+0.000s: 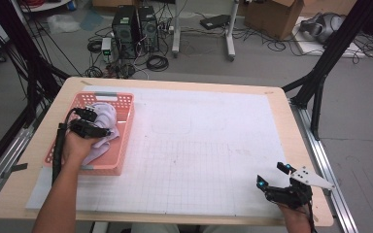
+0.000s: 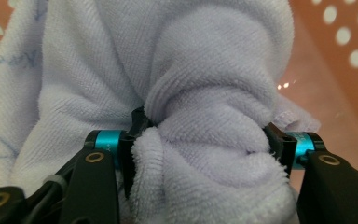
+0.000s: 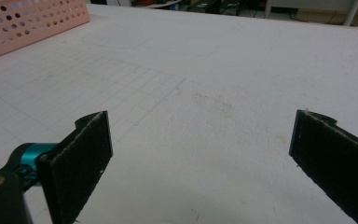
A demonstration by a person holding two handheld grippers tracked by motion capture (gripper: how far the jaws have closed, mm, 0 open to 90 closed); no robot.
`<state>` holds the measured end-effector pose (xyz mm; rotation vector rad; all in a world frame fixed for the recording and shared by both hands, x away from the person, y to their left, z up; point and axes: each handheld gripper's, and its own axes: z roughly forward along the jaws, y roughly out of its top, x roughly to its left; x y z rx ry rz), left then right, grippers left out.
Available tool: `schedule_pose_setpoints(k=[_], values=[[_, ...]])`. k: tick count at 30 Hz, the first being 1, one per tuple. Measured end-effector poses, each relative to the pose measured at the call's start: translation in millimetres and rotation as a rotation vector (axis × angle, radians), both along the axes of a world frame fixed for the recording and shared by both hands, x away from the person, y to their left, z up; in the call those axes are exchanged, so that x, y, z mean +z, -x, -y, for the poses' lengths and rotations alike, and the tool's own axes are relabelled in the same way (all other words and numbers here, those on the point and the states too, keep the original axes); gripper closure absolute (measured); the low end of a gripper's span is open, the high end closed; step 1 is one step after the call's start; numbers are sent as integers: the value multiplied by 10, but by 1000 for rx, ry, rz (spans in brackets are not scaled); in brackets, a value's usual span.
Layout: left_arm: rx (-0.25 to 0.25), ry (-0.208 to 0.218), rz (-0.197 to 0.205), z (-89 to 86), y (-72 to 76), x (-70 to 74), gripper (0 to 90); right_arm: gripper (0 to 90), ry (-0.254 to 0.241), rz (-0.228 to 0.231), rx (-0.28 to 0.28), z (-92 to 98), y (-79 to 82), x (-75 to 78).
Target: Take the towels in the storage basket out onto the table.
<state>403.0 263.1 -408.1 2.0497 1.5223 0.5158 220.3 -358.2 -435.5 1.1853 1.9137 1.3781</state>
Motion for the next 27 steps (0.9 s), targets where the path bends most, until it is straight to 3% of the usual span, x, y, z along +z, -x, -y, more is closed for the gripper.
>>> schedule_pose_setpoints(k=[3,6,11,16,18,27], values=[[27,98,47,-75,45,55,477,44,-1,6,-6,20,16,14],[31,165,87,-111,101,119,478,44,-8,8,-12,40,22,17],[-25,219,167,-136,200,255,477,44,-13,3,-11,14,18,13],[-39,258,251,-178,307,397,475,44,-2,5,2,-27,14,12],[-52,297,268,-212,341,443,473,44,-4,4,2,-27,13,11],[-88,380,349,-270,456,600,468,44,-2,4,5,-20,0,6]])
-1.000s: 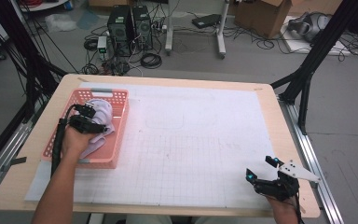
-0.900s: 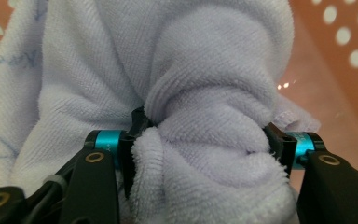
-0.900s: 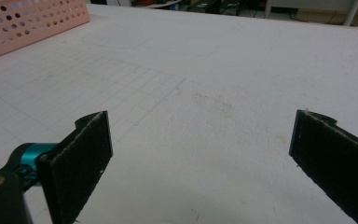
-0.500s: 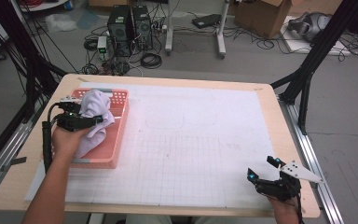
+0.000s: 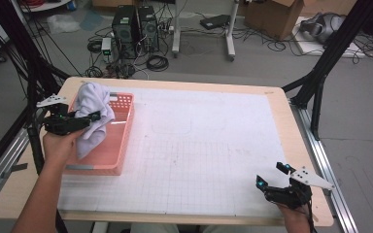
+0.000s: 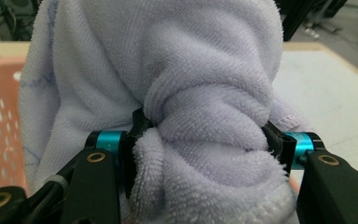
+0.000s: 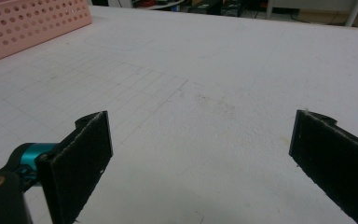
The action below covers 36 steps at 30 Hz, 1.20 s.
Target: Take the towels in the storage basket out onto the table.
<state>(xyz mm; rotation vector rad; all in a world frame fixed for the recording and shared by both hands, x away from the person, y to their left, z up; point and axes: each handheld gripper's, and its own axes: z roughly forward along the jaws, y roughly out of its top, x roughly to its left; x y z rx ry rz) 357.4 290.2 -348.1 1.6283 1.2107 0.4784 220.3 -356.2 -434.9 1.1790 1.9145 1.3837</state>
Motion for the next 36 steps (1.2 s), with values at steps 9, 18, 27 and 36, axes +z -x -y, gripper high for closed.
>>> schedule_pose_setpoints(k=[9,18,27,36], values=[[-83,38,107,123,120,213,468,45,2,-1,-1,-1,3,3],[-160,69,165,284,223,320,468,44,-3,1,-1,-2,9,11],[-281,73,212,688,261,421,468,44,1,1,3,-9,1,7],[-412,76,217,1318,181,350,466,44,-5,5,3,-9,9,18]])
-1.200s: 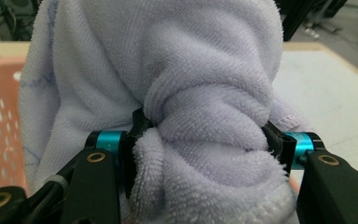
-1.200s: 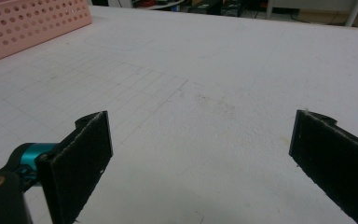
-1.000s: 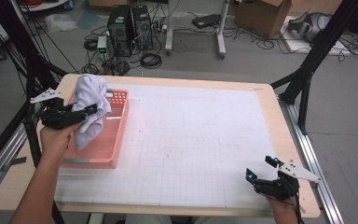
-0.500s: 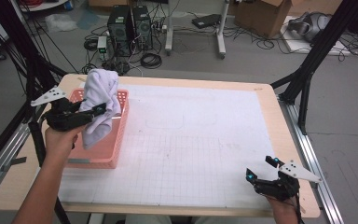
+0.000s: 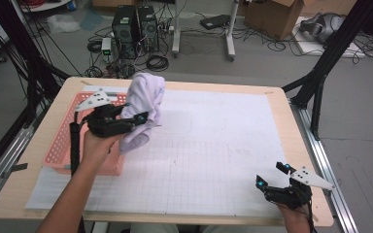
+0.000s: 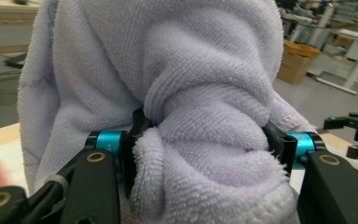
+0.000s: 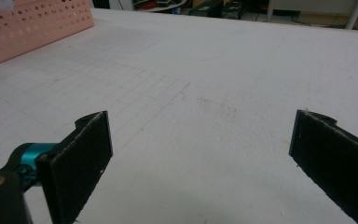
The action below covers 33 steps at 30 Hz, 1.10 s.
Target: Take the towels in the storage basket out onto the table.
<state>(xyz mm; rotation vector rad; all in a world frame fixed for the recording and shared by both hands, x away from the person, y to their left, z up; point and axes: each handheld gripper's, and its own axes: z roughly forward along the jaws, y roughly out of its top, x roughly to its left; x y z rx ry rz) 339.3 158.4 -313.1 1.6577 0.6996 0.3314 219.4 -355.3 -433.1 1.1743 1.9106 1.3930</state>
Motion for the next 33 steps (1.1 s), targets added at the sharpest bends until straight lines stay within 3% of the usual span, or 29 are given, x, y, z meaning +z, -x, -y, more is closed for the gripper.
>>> schedule_pose_setpoints(k=[12,22,27,33], values=[[-116,-29,-43,775,-146,-323,460,44,-2,2,-1,6,-1,3],[-170,-65,-89,1298,-250,-657,458,44,-7,-3,0,18,-5,-2],[-181,-90,-112,1500,-282,-822,458,44,-6,-1,-2,27,-8,-2],[-182,-121,-135,1625,-336,-996,458,44,-8,-1,-2,27,-13,-7]])
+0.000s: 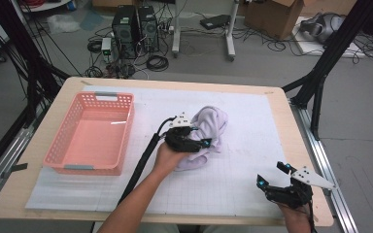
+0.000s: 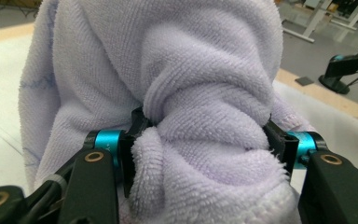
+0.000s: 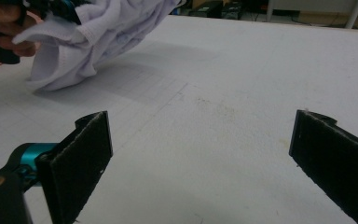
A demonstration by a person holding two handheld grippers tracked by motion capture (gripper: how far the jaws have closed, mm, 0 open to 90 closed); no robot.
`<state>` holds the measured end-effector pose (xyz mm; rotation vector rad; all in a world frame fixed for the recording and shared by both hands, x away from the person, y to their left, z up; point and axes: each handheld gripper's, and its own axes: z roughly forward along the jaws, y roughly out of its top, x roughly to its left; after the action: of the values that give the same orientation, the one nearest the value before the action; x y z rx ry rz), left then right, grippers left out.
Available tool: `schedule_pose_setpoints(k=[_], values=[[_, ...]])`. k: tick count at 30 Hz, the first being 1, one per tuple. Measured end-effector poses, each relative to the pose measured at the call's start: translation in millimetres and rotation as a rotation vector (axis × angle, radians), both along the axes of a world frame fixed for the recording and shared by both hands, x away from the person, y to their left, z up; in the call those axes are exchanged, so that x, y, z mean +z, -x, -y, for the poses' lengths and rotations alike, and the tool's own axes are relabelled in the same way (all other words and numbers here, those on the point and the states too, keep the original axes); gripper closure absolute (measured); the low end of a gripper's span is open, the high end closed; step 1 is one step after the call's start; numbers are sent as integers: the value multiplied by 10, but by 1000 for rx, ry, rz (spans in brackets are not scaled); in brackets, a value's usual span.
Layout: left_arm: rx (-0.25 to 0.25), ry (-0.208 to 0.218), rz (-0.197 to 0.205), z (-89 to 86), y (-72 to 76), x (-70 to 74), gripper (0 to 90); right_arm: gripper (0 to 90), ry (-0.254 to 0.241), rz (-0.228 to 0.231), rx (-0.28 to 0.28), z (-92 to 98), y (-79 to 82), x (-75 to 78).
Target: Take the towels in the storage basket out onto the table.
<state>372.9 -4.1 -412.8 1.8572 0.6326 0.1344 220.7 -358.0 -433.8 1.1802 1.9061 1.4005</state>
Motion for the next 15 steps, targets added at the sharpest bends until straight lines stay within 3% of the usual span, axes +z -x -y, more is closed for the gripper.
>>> schedule_pose_setpoints(k=[6,9,11,15], values=[[-3,-21,-29,42,-40,-145,450,44,-2,-3,-4,2,-2,-3],[44,-18,-19,41,-17,-202,396,44,-2,-7,-1,4,-3,-8],[67,4,-24,20,0,-196,329,44,1,-4,1,0,-10,-9],[86,27,12,-101,52,-76,247,44,-3,-8,0,0,-11,-13]])
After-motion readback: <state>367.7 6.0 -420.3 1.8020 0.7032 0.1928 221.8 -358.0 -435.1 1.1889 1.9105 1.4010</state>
